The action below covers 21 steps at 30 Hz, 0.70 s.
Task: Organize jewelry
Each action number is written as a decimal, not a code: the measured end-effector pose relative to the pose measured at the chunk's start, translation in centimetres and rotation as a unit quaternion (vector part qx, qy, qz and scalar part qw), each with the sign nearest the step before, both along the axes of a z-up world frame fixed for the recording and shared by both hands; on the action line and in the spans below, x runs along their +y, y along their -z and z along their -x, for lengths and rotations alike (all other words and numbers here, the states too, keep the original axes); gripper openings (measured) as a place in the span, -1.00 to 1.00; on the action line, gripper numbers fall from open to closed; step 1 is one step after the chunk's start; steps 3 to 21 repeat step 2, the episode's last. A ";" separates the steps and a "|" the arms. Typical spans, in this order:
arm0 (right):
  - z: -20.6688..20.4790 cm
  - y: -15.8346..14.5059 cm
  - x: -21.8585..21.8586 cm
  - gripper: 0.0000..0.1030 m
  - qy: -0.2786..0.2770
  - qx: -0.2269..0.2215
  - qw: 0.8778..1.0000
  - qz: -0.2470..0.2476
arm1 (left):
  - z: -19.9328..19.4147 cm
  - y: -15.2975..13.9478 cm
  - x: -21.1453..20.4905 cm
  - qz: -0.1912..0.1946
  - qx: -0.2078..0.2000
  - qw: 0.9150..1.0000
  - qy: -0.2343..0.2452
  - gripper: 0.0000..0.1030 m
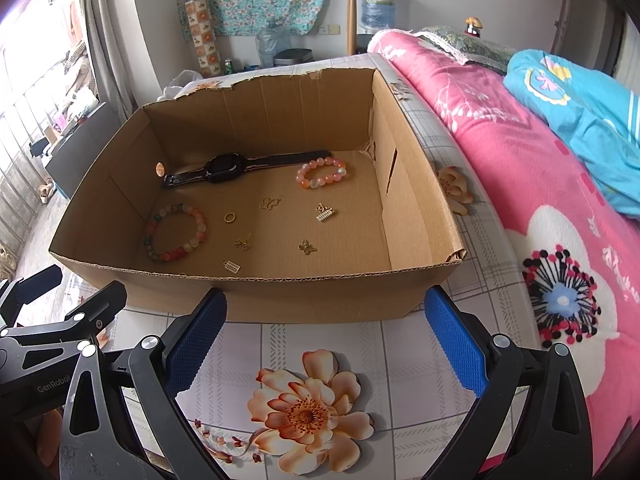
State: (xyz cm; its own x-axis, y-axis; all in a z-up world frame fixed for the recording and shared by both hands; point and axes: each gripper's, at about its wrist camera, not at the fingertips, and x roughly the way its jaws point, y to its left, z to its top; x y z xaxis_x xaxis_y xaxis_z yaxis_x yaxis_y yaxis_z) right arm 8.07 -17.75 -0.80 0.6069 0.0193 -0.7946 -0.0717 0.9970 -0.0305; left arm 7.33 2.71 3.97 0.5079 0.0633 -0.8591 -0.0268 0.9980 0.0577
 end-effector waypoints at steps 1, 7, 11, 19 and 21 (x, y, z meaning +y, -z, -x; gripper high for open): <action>0.0 0.0 0.0 0.85 0.000 0.000 1.000 0.000 | 0.0 0.0 0.0 -0.001 0.001 1.000 0.000 0.89; 0.0 0.0 0.0 0.85 0.000 0.000 1.000 -0.001 | 0.1 0.1 0.0 -0.002 0.002 1.000 0.001 0.89; 0.0 0.0 0.0 0.85 0.000 0.000 1.000 -0.001 | 0.1 0.1 0.0 -0.002 0.002 1.000 0.001 0.89; 0.0 0.0 0.0 0.85 0.000 0.000 1.000 -0.001 | 0.1 0.1 0.0 -0.002 0.002 1.000 0.001 0.89; 0.0 0.0 0.0 0.85 0.000 0.000 1.000 -0.001 | 0.1 0.1 0.0 -0.002 0.002 1.000 0.001 0.89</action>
